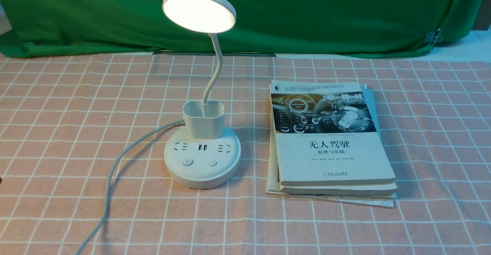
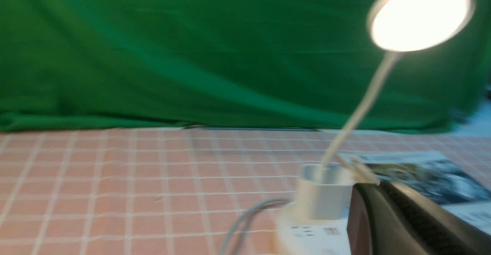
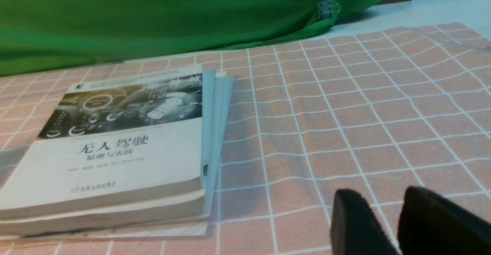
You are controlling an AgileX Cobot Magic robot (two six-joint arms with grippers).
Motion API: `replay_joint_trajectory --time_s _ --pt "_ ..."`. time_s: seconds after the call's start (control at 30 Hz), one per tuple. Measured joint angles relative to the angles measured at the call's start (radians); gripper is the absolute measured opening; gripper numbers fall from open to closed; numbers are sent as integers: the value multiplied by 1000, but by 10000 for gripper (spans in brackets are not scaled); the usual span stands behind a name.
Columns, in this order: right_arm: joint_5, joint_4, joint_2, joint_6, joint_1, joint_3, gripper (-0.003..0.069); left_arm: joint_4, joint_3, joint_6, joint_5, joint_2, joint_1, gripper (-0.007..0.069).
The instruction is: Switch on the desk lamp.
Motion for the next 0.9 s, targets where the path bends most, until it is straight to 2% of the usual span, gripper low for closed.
replay_joint_trajectory --time_s 0.1,0.2,0.27,0.5,0.77,0.9 --pt "0 0 0 0 0 0 241 -105 82 91 -53 -19 173 21" --pt "0 0 0 0 0 0 241 -148 134 127 -77 -28 295 21" --pt "0 0 0 0 0 0 241 -154 159 130 -80 -40 336 21" --pt "0 0 0 0 0 0 241 -135 246 134 -90 -100 321 21" --pt "0 0 0 0 0 0 241 -123 256 134 -58 -102 204 21" --pt "0 0 0 0 0 0 241 -121 256 159 -29 -102 188 21"
